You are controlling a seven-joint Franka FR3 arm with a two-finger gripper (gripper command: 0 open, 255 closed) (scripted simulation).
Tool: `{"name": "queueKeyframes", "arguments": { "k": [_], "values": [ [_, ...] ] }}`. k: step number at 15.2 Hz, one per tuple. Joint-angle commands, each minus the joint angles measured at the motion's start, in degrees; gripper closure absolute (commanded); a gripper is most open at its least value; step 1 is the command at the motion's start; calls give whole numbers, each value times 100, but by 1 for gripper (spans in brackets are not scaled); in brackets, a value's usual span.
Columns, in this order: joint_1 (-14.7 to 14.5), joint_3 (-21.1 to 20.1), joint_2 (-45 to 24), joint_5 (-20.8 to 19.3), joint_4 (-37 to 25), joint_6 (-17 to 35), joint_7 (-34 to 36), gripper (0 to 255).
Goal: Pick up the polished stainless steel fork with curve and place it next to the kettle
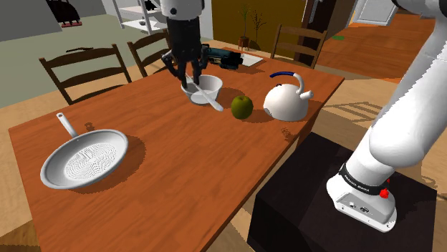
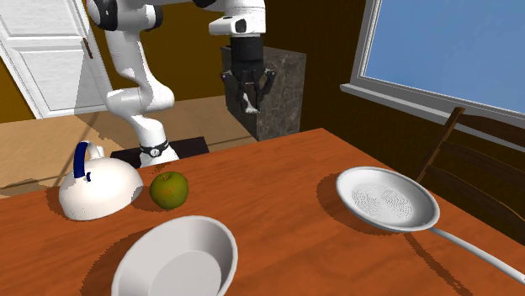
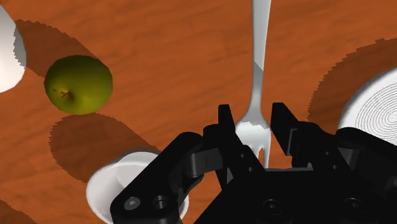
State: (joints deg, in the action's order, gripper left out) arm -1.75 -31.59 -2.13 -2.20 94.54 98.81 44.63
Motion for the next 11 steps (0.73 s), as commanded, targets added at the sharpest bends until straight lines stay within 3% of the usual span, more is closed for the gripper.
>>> {"name": "queueKeyframes", "arguments": {
  "k": [1,11],
  "values": [
    [201,161,414,237,433,87,-390,255],
    [759,1106,1605,700,1665,197,-2014,255]
  ]
}}
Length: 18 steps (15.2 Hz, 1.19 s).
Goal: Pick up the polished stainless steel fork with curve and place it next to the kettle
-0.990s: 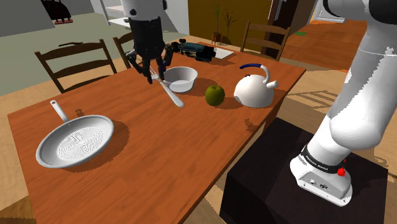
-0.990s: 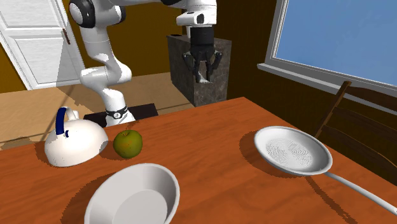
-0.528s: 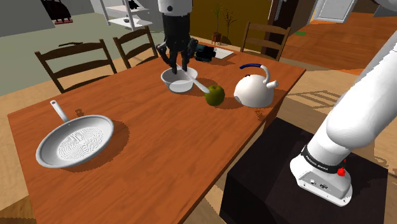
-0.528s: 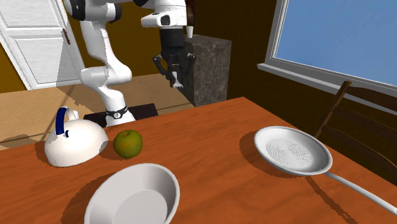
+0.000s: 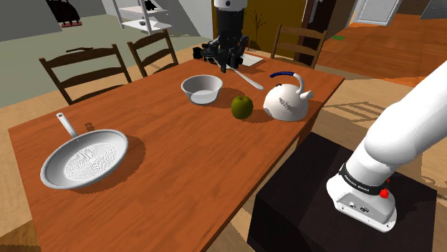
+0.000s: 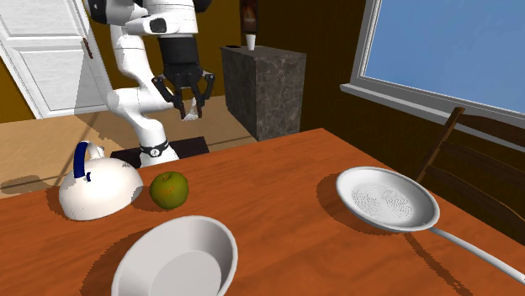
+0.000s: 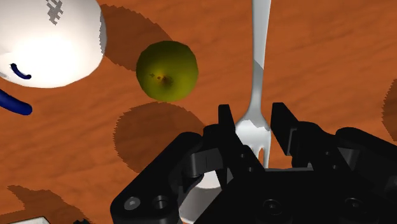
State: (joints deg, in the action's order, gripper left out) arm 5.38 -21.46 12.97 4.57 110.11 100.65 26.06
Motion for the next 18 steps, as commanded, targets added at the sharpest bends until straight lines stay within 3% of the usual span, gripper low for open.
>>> {"name": "queueKeyframes", "arguments": {
  "k": [1,9,18],
  "values": [
    [92,193,174,33,192,14,-309,255],
    [476,985,573,-30,631,4,-1478,255],
    [946,1842,544,-250,638,-10,-2731,255]
  ]
}}
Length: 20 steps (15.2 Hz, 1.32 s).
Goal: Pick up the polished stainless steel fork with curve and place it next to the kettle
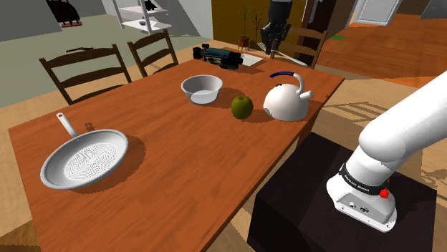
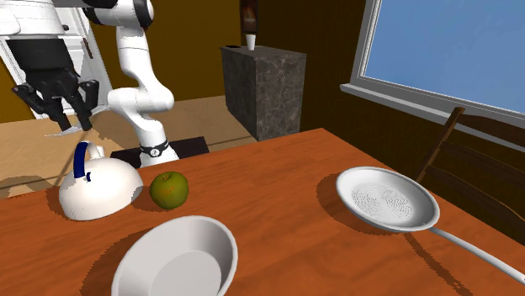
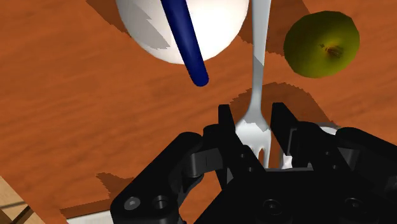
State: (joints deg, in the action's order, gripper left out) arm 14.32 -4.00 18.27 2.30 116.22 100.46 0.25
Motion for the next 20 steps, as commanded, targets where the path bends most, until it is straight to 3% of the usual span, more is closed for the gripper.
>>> {"name": "queueKeyframes", "arguments": {
  "k": [1,15,20],
  "values": [
    [105,188,-19,-48,-4,8,-286,255],
    [815,1380,-1058,-174,-1098,-87,-2152,255],
    [818,1381,-1037,-177,-690,301,-2159,255]
  ]
}}
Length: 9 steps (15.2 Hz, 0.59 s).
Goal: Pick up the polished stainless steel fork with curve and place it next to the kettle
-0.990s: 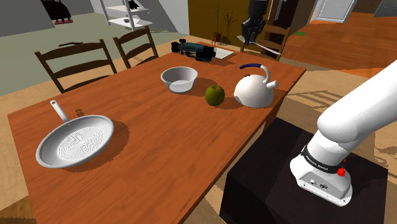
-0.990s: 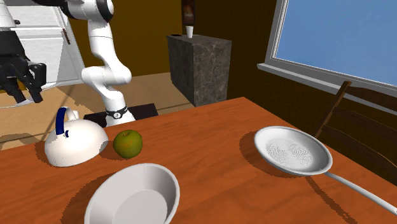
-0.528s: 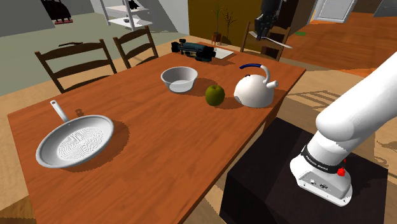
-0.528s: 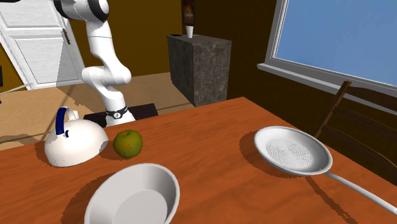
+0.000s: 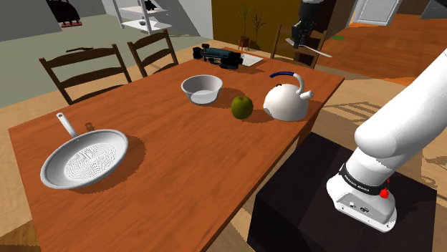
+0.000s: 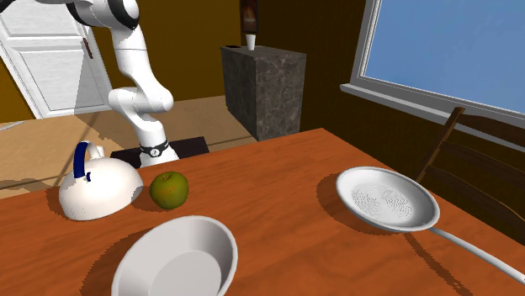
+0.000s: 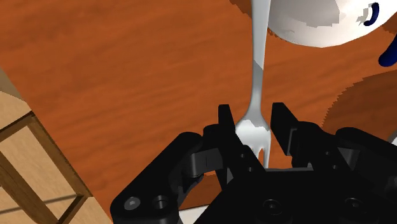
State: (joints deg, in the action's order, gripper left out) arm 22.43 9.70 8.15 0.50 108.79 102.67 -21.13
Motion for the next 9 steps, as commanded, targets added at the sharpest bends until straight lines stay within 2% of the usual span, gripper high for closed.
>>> {"name": "queueKeyframes", "arguments": {
  "k": [1,9],
  "values": [
    [8,12,-25,3,130,157,-23,255],
    [12,20,-68,12,701,769,-44,255]
  ]
}}
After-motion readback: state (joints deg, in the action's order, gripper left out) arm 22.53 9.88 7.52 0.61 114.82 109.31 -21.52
